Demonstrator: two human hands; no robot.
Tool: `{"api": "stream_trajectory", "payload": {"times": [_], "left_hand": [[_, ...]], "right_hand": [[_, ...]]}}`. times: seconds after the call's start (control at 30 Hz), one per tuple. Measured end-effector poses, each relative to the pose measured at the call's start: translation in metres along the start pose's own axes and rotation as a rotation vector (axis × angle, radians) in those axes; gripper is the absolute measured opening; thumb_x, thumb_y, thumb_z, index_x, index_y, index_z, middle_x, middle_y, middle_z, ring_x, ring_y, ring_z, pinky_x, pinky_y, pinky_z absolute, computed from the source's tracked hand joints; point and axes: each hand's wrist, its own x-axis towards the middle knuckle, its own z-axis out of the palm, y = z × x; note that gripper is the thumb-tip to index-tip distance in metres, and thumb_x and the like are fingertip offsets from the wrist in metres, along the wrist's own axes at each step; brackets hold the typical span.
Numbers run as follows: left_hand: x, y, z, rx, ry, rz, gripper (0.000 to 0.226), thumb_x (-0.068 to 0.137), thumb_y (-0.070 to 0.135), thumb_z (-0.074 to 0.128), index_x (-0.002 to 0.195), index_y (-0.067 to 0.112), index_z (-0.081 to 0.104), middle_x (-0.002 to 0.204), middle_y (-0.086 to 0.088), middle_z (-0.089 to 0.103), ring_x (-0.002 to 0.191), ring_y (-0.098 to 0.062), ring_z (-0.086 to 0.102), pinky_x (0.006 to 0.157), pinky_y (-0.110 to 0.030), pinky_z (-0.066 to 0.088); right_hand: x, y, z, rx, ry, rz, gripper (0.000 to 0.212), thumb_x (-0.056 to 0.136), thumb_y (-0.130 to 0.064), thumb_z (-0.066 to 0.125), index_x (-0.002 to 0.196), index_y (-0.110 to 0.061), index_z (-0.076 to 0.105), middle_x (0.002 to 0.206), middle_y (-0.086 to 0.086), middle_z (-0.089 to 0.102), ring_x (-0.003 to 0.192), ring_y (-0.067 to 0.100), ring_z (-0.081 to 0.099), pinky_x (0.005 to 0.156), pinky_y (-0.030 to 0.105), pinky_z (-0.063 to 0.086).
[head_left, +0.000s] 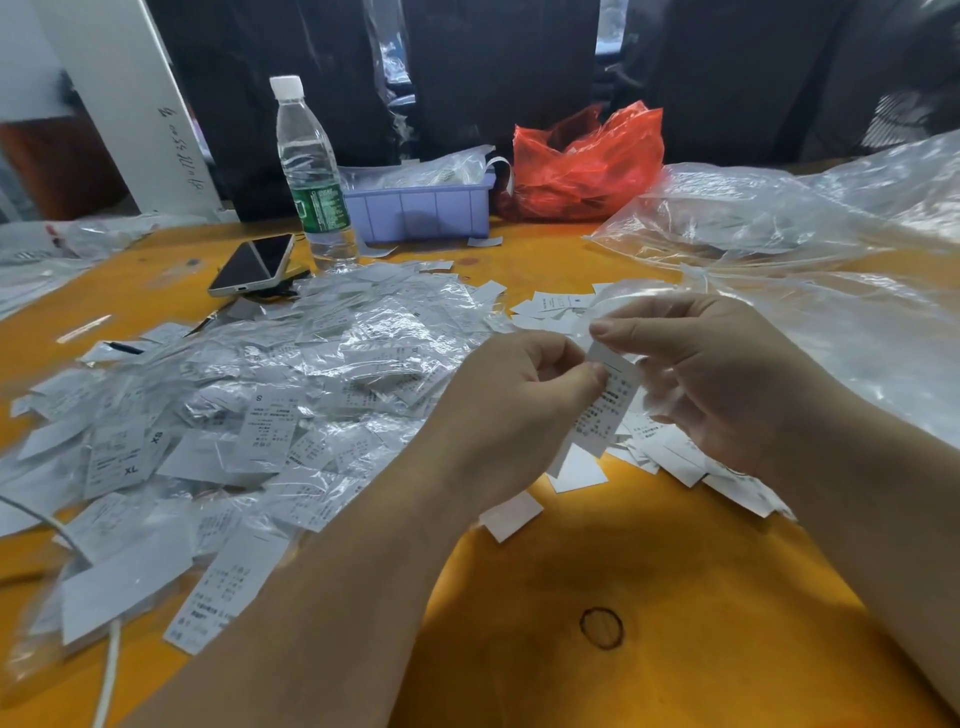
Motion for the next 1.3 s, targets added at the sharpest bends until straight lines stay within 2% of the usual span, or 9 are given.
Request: {"api": "stream_trajectory", "payload": {"times": [0.17, 0.37, 0.5, 0.6, 0.73, 1.0, 1.07, 1.2, 1.3], "left_hand": [[0.001, -0.002, -0.001, 0.017, 0.045, -0.026, 0.022, 0.094, 0.027, 0.06, 0.087, 0.009, 0.073, 0.077, -0.003, 0.069, 0.056, 0.003, 0.054, 0.05, -0.011, 0.039], [0.002, -0.003, -0.003, 0.027, 0.039, -0.071, 0.022, 0.092, 0.025, 0.061, 0.08, 0.009, 0.07, 0.065, 0.004, 0.061, 0.052, 0.0, 0.048, 0.045, -0.01, 0.034], [0.001, -0.002, -0.005, 0.037, 0.028, -0.095, 0.021, 0.089, 0.021, 0.061, 0.077, 0.005, 0.068, 0.058, 0.005, 0.054, 0.047, -0.003, 0.043, 0.041, -0.012, 0.031], [0.0, -0.001, -0.007, 0.053, 0.009, -0.09, 0.023, 0.088, 0.021, 0.06, 0.078, 0.001, 0.066, 0.059, 0.001, 0.051, 0.046, -0.006, 0.039, 0.04, -0.013, 0.028], [0.001, 0.0, -0.009, 0.04, 0.003, -0.113, 0.023, 0.088, 0.022, 0.06, 0.074, 0.006, 0.068, 0.05, 0.012, 0.052, 0.044, -0.002, 0.043, 0.04, -0.011, 0.03], [0.002, -0.002, -0.011, -0.062, 0.051, -0.145, 0.024, 0.079, 0.031, 0.062, 0.078, 0.009, 0.069, 0.057, 0.01, 0.059, 0.047, -0.001, 0.047, 0.043, -0.014, 0.035], [0.003, -0.002, -0.012, -0.081, 0.06, -0.171, 0.02, 0.085, 0.026, 0.063, 0.08, 0.008, 0.07, 0.056, 0.011, 0.059, 0.044, 0.0, 0.046, 0.041, -0.012, 0.034], [0.004, -0.002, -0.013, -0.134, 0.074, -0.214, 0.018, 0.088, 0.023, 0.064, 0.08, 0.009, 0.072, 0.055, 0.011, 0.061, 0.044, 0.002, 0.05, 0.044, -0.014, 0.039], [0.005, -0.003, -0.014, -0.192, 0.1, -0.233, 0.02, 0.088, 0.025, 0.066, 0.078, 0.009, 0.072, 0.056, 0.013, 0.062, 0.048, 0.003, 0.052, 0.047, -0.014, 0.043]], "right_hand": [[-0.001, -0.002, -0.001, 0.023, -0.044, 0.024, 0.014, 0.082, -0.011, 0.071, 0.069, -0.015, 0.069, 0.06, 0.001, 0.054, 0.06, 0.016, 0.039, 0.06, 0.033, 0.032], [-0.001, -0.003, 0.001, 0.023, -0.047, 0.042, 0.004, 0.077, -0.01, 0.073, 0.081, -0.011, 0.074, 0.051, -0.004, 0.056, 0.053, 0.011, 0.042, 0.056, 0.029, 0.035], [-0.002, -0.004, 0.004, 0.092, -0.093, 0.034, 0.008, 0.078, -0.005, 0.07, 0.085, -0.005, 0.071, 0.048, -0.004, 0.055, 0.036, 0.001, 0.044, 0.04, 0.018, 0.037], [-0.003, -0.004, 0.006, 0.147, -0.122, 0.023, 0.014, 0.071, -0.01, 0.069, 0.082, -0.002, 0.069, 0.055, 0.004, 0.059, 0.035, 0.001, 0.043, 0.036, 0.016, 0.036], [-0.003, -0.004, 0.006, 0.175, -0.139, 0.022, 0.022, 0.067, -0.017, 0.068, 0.08, 0.001, 0.067, 0.06, 0.007, 0.059, 0.034, 0.003, 0.038, 0.035, 0.014, 0.034], [-0.005, -0.005, 0.006, 0.152, -0.139, 0.042, 0.004, 0.079, -0.004, 0.066, 0.079, -0.002, 0.069, 0.049, 0.003, 0.051, 0.035, 0.004, 0.038, 0.034, 0.015, 0.033], [-0.004, -0.004, 0.005, 0.125, -0.135, 0.041, 0.005, 0.079, -0.003, 0.067, 0.078, -0.003, 0.072, 0.051, 0.002, 0.055, 0.036, 0.002, 0.043, 0.035, 0.015, 0.034], [-0.004, -0.004, 0.004, 0.073, -0.138, 0.054, 0.021, 0.062, -0.012, 0.073, 0.081, -0.005, 0.076, 0.059, 0.003, 0.062, 0.043, 0.004, 0.044, 0.037, 0.017, 0.034], [-0.005, -0.005, 0.004, 0.087, -0.147, 0.057, 0.027, 0.057, -0.012, 0.073, 0.082, -0.003, 0.076, 0.061, 0.004, 0.067, 0.04, 0.002, 0.049, 0.037, 0.016, 0.036]]}}
